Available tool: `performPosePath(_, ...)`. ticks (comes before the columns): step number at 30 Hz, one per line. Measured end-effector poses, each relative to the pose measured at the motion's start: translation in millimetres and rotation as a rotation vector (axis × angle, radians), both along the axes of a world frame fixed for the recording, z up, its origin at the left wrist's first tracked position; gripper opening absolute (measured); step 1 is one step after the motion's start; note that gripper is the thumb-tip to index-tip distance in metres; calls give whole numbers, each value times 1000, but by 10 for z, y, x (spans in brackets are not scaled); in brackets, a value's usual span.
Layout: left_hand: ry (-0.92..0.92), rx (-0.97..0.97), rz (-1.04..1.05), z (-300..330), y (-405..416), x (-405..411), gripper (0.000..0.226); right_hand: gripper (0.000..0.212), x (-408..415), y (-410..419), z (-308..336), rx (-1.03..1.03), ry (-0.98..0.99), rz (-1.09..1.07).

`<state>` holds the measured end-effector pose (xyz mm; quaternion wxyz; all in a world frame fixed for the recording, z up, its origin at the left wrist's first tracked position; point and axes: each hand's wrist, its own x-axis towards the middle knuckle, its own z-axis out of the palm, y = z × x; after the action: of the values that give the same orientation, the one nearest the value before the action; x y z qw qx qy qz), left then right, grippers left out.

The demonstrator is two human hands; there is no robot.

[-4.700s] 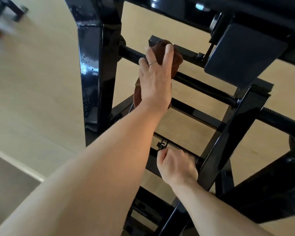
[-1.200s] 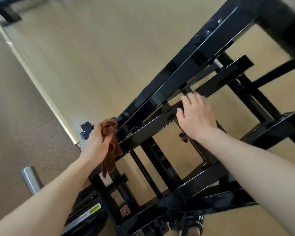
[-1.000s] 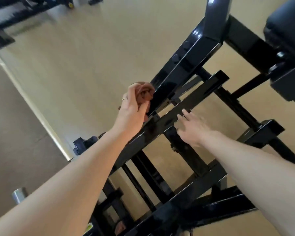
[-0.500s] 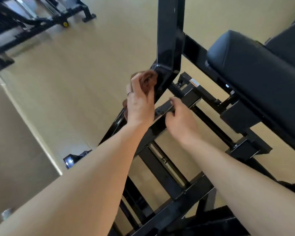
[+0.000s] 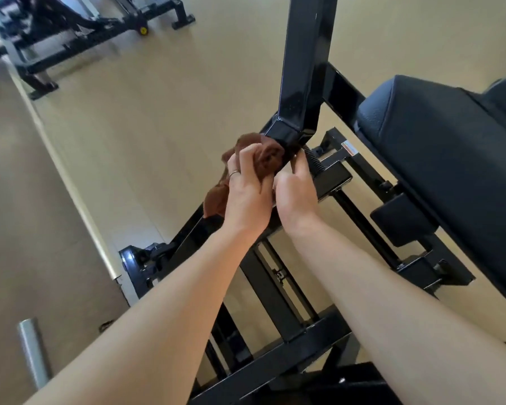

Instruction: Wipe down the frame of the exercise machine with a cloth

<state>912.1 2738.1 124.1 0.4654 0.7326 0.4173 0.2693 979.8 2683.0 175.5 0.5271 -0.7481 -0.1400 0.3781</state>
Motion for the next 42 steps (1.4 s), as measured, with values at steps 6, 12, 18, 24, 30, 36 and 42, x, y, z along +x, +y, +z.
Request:
performPosePath(6, 412, -60, -230, 32, -282, -733, 37, 59, -324, -276, 163, -99, 103, 206)
performPosePath(12, 377, -588, -53, 478, -862, -1742, 21, 59, -825, -797, 364, -213, 190, 494)
performPosePath(18, 270, -815, 123, 1002, -1339, -2368, 16, 61, -1413, -1265, 795, -295, 343, 750)
performPosePath(24, 247, -897, 123, 1464, -1773, -2909, 28, 38, -1903, -1661, 1162, -316, 332, 818)
performPosePath(30, 205, -996, 174, 1835, -2195, -3730, 47, 25, -2660, -2056, 1419, -409, 191, 868)
performPosePath(36, 211, -974, 197, 2063, -2604, -4827, 34, 26, -3748, -2463, 1652, -406, 136, 850)
performPosePath(42, 223, -918, 71, 2358, -2927, -5573, 42, 29, -4536, -2887, 1898, -339, 245, 660)
